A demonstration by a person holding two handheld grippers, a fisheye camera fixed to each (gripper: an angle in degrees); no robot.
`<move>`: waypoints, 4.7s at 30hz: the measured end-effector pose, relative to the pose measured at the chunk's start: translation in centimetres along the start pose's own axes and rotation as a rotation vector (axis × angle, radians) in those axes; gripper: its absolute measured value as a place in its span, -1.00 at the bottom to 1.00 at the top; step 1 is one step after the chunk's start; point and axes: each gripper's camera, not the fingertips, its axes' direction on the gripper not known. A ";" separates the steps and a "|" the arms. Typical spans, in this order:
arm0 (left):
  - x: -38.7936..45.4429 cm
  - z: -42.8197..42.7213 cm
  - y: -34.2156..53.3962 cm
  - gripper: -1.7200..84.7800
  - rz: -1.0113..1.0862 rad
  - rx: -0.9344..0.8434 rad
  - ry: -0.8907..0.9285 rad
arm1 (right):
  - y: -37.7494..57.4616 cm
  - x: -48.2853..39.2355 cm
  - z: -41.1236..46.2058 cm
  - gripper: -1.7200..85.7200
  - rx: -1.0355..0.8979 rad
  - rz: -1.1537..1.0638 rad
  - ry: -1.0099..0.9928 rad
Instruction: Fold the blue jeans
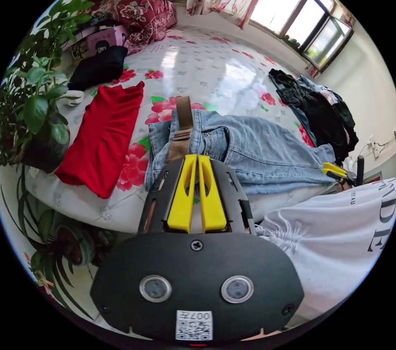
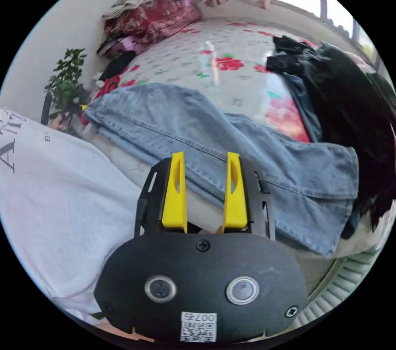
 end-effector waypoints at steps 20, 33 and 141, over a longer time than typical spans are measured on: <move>-4.4 -5.0 -0.5 -0.98 -0.183 0.190 0.341 | -0.3 -9.3 12.8 -0.78 -0.328 -0.234 0.123; -2.5 -9.7 -20.4 -0.96 0.004 0.522 0.509 | -13.6 -1.1 -4.0 -0.94 0.009 -0.124 0.417; -3.7 -0.4 -3.8 -0.81 0.017 -0.148 -0.121 | 5.7 -0.4 -16.4 -0.96 0.339 0.355 -0.010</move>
